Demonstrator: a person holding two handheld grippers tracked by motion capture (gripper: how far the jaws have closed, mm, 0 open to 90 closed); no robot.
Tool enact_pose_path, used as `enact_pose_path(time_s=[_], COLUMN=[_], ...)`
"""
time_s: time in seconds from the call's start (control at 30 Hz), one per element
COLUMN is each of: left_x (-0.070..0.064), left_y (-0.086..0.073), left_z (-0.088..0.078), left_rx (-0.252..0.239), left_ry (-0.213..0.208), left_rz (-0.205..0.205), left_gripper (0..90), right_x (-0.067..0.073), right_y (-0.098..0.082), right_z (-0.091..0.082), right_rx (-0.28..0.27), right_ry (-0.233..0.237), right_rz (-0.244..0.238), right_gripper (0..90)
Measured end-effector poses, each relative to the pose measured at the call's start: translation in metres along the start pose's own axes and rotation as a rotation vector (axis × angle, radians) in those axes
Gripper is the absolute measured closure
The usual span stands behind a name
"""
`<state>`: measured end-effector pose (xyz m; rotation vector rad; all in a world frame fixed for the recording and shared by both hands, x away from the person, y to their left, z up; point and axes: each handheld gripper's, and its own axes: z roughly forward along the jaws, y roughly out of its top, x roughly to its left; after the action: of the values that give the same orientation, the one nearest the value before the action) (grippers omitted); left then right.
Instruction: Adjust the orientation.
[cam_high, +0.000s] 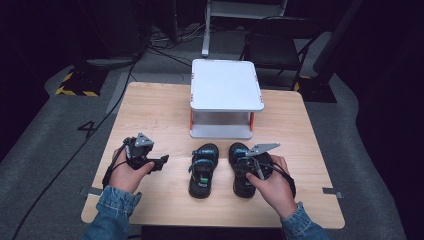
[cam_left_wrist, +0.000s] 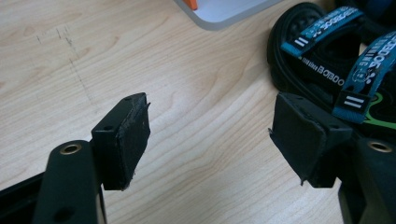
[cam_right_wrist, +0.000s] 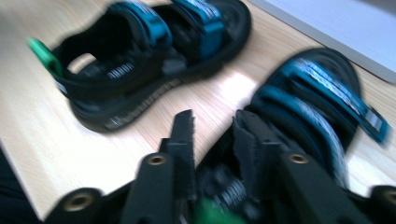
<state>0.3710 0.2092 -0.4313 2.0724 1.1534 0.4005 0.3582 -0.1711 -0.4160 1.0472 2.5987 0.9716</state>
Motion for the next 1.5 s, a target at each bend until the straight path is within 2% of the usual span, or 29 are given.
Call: enact_pose_path(time_s=[0.07,0.13,0.23,0.27,0.3,0.33,0.4,0.43,0.47,0.5,0.53,0.67,0.7,0.77,0.8,0.83,0.87,0.9,0.97,1.0,1.03,1.23,1.27,1.3,1.33,1.37,1.4,1.5], left_x=[0.004,0.006,0.009,0.013,0.013,0.015,0.020,0.023,0.028,0.028,0.029,0.031,0.031,0.031,0.030,0.030,0.029,0.029,0.030,0.030,0.030,0.031,0.031,0.031,0.030,0.030,0.029,0.028], left_y=[0.000,-0.004,-0.010,-0.016,-0.016,-0.019,-0.024,-0.025,-0.025,-0.025,-0.023,-0.022,-0.022,-0.022,-0.021,-0.021,-0.021,-0.021,-0.021,-0.022,-0.023,-0.025,-0.025,-0.025,-0.025,-0.025,-0.024,-0.024], left_z=[-0.002,-0.002,-0.003,-0.005,-0.005,-0.007,-0.011,-0.012,-0.013,-0.013,-0.015,-0.013,-0.013,-0.011,-0.008,-0.008,-0.007,-0.007,-0.007,-0.007,-0.007,-0.007,-0.007,-0.007,-0.007,-0.007,-0.005,-0.004], left_rx=[0.000,0.005,0.006,0.000,0.000,0.001,-0.006,-0.013,-0.035,-0.035,-0.047,-0.053,-0.053,-0.043,-0.039,-0.039,-0.038,-0.038,-0.032,-0.033,-0.034,-0.026,-0.025,-0.025,-0.021,-0.021,-0.020,-0.011], left_ry=[-0.011,-0.009,-0.022,-0.032,-0.032,-0.035,-0.037,-0.031,-0.028,-0.028,-0.040,-0.046,-0.046,-0.049,-0.051,-0.051,-0.052,-0.052,-0.053,-0.050,-0.048,-0.048,-0.047,-0.047,-0.048,-0.048,-0.046,-0.049], left_rz=[0.004,0.012,0.023,0.015,0.015,0.017,0.006,-0.010,-0.032,-0.032,-0.033,-0.033,-0.033,-0.031,-0.028,-0.028,-0.030,-0.030,-0.023,-0.030,-0.034,-0.030,-0.029,-0.029,-0.028,-0.028,-0.025,-0.015], left_gripper=[28.5,28.5,28.5,28.5,28.4,28.4,28.4,28.4,28.6,28.5,28.5,28.4,28.4,28.4,28.4,28.4,28.4,28.4,28.4,28.4,28.4,28.4,28.4,28.4,28.4,28.4,28.4,28.3], right_x=[0.001,0.000,0.000,-0.001,-0.001,-0.001,0.001,0.001,0.004,0.004,0.012,0.027,0.027,0.031,0.032,0.032,0.031,0.031,0.028,0.026,0.025,0.032,0.032,0.032,0.032,0.032,0.037,0.041], right_y=[-0.002,-0.003,-0.003,-0.004,-0.004,-0.004,-0.001,-0.001,0.003,0.003,0.007,0.015,0.015,0.017,0.019,0.019,0.020,0.020,0.019,0.019,0.020,0.025,0.023,0.023,0.022,0.022,0.023,0.024], right_z=[0.001,0.008,0.018,0.028,0.030,0.030,0.030,0.030,0.031,0.031,0.036,0.046,0.046,0.048,0.050,0.050,0.051,0.051,0.051,0.050,0.050,0.052,0.054,0.054,0.055,0.055,0.056,0.058], right_rx=[0.016,0.028,0.055,0.067,0.069,0.069,0.071,0.071,0.060,0.060,0.051,0.058,0.058,0.051,0.049,0.049,0.047,0.047,0.021,-0.026,-0.018,-0.007,-0.024,-0.024,-0.040,-0.040,-0.038,-0.040], right_ry=[-0.038,-0.041,-0.044,-0.034,-0.023,-0.023,-0.016,-0.016,0.034,0.034,0.049,0.041,0.041,0.050,0.076,0.076,0.106,0.106,0.142,0.151,0.159,0.130,0.151,0.151,0.150,0.150,0.109,0.095], right_rz=[0.004,0.026,0.039,0.062,0.071,0.071,0.086,0.086,0.103,0.103,0.104,0.077,0.077,0.088,0.104,0.104,0.144,0.144,0.182,0.216,0.224,0.214,0.246,0.246,0.286,0.286,0.288,0.294], right_gripper=[59.0,53.7,52.5,63.4,69.7,69.7,81.4,81.4,84.2,84.2,84.0,82.1,82.1,79.7,73.2,73.2,65.0,65.0,56.2,50.2,49.4,41.4,38.8,38.8,35.0,35.0,30.4,30.1])
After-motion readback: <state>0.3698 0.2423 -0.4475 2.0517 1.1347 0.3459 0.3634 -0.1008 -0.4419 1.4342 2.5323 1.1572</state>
